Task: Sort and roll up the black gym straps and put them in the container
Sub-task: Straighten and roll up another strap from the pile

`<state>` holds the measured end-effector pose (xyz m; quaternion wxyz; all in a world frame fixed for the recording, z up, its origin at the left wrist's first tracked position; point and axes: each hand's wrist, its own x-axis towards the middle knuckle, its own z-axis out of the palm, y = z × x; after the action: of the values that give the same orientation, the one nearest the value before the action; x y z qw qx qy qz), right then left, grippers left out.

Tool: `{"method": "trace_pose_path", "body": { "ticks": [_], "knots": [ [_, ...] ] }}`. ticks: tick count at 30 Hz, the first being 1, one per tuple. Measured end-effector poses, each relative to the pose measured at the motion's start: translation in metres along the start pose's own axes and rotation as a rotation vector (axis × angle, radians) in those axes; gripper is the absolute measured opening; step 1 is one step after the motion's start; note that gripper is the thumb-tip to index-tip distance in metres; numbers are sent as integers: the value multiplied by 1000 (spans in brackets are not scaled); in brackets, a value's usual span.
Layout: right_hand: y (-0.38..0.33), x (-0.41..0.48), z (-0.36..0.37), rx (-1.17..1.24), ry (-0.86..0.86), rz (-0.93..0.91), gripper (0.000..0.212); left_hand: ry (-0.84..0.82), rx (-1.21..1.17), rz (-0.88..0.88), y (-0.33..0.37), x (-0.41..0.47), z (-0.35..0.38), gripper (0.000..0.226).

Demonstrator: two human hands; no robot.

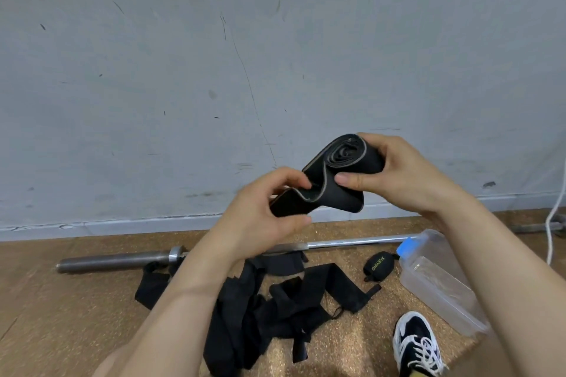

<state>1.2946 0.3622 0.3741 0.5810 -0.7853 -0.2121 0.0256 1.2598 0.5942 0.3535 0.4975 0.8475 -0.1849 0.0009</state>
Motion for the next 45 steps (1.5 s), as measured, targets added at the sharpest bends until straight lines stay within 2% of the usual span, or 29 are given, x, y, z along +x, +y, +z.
{"method": "trace_pose_path", "body": {
  "ticks": [2, 4, 7, 10, 15, 18, 20, 22, 23, 25, 29, 33, 35, 39, 42, 43, 45],
  "knots": [
    [0, -1, 3, -18, -3, -6, 27, 5, 252, 12, -1, 3, 10, 49],
    [0, 0, 7, -59, 20, 0, 26, 4, 429, -25, 2, 6, 15, 42],
    [6, 6, 9, -208, 193, 22, 24, 42, 636, -11, 7, 10, 20, 9],
    [13, 10, 7, -352, 374, 93, 23, 92, 770, 156, 10, 4, 32, 33],
    [21, 14, 14, -507, 461, 140, 23, 184, 1007, 365, 19, -5, 35, 24],
    [22, 15, 14, -570, 506, 152, 23, 115, 869, 454, 25, -7, 35, 26],
    [24, 14, 14, -611, 509, 154, 26, 12, 708, 305, 30, -8, 37, 39],
    [25, 14, 14, -641, 509, 146, 28, -93, 523, 66, 29, -9, 39, 39],
    [24, 14, 14, -652, 510, 137, 28, -114, 454, 7, 27, -9, 39, 35],
    [23, 14, 13, -649, 490, 118, 26, -119, 392, 0, 25, -11, 35, 27],
    [17, 15, 4, -446, 389, 145, 22, -40, 345, -37, 12, -8, 16, 18],
    [5, 7, -2, -73, 186, 187, 8, -52, 359, -250, -21, 2, -2, 6],
    [-2, 2, -1, 21, 76, 202, 4, -75, 347, -326, -34, 6, -6, 13],
    [-10, -4, 3, 108, -54, 248, 4, -217, 274, -449, -46, 11, -6, 14],
    [-11, -5, 4, 95, -98, 264, 12, -341, 368, -449, -44, 8, -2, 5],
    [-10, -5, 3, 90, -107, 265, 18, -324, 307, -407, -41, 8, -1, 14],
    [-9, -4, 2, 81, -124, 274, 25, -208, -29, -314, -28, 8, 2, 45]
  ]
}}
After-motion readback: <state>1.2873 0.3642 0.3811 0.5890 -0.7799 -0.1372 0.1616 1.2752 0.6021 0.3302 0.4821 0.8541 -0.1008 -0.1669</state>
